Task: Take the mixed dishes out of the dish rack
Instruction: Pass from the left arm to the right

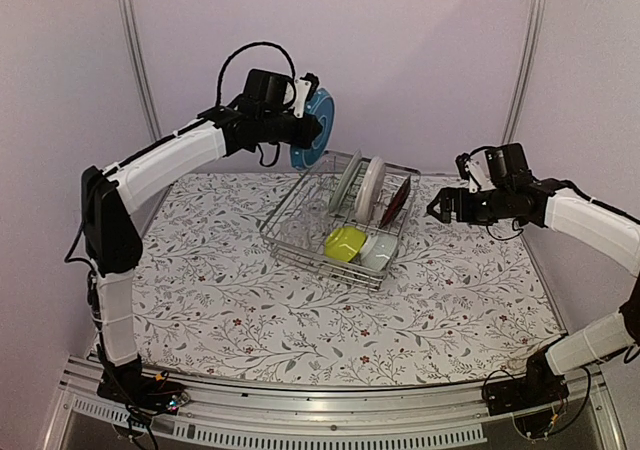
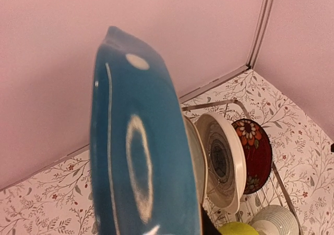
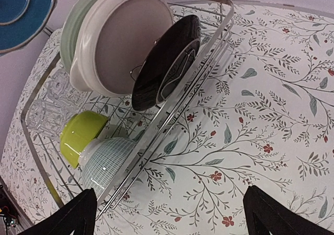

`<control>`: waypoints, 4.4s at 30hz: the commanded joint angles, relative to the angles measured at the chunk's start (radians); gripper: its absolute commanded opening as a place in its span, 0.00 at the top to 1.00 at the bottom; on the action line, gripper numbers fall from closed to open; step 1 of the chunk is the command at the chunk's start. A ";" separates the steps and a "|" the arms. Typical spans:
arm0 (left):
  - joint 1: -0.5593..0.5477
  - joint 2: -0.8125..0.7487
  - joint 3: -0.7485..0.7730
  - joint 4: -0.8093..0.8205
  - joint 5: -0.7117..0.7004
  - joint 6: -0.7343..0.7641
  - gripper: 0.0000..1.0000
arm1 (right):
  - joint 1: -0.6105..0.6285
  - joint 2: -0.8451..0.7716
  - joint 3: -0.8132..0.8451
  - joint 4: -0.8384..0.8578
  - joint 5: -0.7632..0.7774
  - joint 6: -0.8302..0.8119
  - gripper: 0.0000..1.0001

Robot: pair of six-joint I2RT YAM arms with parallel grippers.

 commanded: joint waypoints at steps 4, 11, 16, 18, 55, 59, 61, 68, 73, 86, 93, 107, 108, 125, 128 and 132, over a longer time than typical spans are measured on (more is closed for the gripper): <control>-0.048 -0.226 -0.218 0.221 -0.061 0.236 1.00 | -0.006 -0.052 0.146 -0.110 -0.059 -0.007 0.01; -0.124 -0.413 -0.537 0.446 -0.175 0.504 1.00 | -0.005 -0.040 0.286 -0.204 -0.168 0.022 0.01; -0.222 -0.485 -0.718 0.615 -0.292 0.797 1.00 | -0.005 -0.004 0.397 -0.275 -0.272 0.077 0.01; -0.250 -0.498 -0.767 0.659 -0.316 0.871 1.00 | -0.005 0.011 0.444 -0.301 -0.308 0.100 0.01; -0.478 -0.274 -0.931 1.187 -0.517 1.635 1.00 | 0.119 0.346 0.637 -0.466 -0.304 0.168 0.50; -0.480 -0.258 -0.917 1.193 -0.524 1.651 1.00 | 0.120 0.359 0.639 -0.450 -0.310 0.189 0.59; -0.480 -0.247 -0.909 1.202 -0.531 1.657 1.00 | 0.121 0.363 0.636 -0.447 -0.313 0.194 0.64; -0.483 -0.214 -0.887 1.245 -0.535 1.684 1.00 | 0.121 0.373 0.614 -0.423 -0.318 0.211 0.75; -0.484 -0.218 -0.885 1.255 -0.530 1.679 1.00 | 0.121 0.379 0.601 -0.412 -0.315 0.216 0.77; -0.484 -0.220 -0.880 1.288 -0.535 1.677 1.00 | 0.121 0.383 0.585 -0.376 -0.332 0.242 1.00; -0.481 -0.175 -0.861 1.357 -0.559 1.722 0.83 | 0.118 0.361 0.577 -0.348 -0.342 0.268 1.00; -0.474 -0.170 -0.867 1.358 -0.558 1.713 0.52 | 0.079 0.284 0.520 -0.245 -0.402 0.351 1.00; -0.472 -0.170 -0.866 1.358 -0.560 1.713 0.50 | 0.075 0.280 0.514 -0.235 -0.407 0.357 1.00; -0.464 -0.195 -0.895 1.213 -0.544 1.621 0.22 | 0.056 0.231 0.493 -0.173 -0.436 0.408 1.00; -0.465 -0.206 -0.901 1.182 -0.535 1.603 0.20 | 0.046 0.223 0.493 -0.169 -0.435 0.411 1.00; -0.464 -0.217 -0.907 1.152 -0.530 1.578 0.18 | 0.025 0.211 0.490 -0.163 -0.439 0.421 1.00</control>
